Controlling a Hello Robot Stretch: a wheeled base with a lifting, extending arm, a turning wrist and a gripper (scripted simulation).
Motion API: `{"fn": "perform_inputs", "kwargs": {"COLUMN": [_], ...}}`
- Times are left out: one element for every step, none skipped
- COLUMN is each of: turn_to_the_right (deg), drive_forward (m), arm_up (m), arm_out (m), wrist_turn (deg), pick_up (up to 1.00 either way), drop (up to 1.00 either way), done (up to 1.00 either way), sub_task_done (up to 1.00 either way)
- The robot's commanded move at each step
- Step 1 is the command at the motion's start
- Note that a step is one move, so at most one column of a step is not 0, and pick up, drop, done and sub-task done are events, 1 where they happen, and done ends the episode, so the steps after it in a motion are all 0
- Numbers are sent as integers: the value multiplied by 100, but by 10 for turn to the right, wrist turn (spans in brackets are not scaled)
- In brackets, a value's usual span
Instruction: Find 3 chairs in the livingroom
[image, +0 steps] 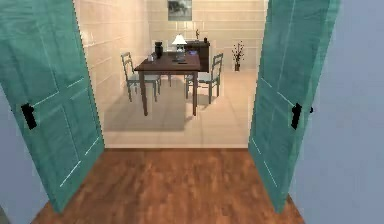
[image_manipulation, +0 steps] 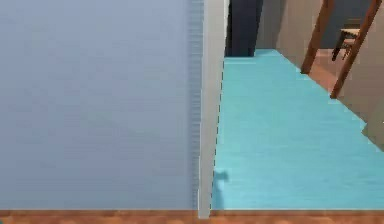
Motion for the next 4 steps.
{"fn": "perform_inputs", "kwargs": {"turn_to_the_right": [450, 450, 450, 210], "drive_forward": [0, 0, 0, 0], "arm_up": [0, 0, 0, 0], "arm_out": [0, 0, 0, 0], "wrist_turn": [0, 0, 0, 0], "pick_up": [0, 0, 0, 0], "drop": [0, 0, 0, 0], "done": [0, 0, 0, 0], "sub_task_done": [0, 0, 0, 0]}}
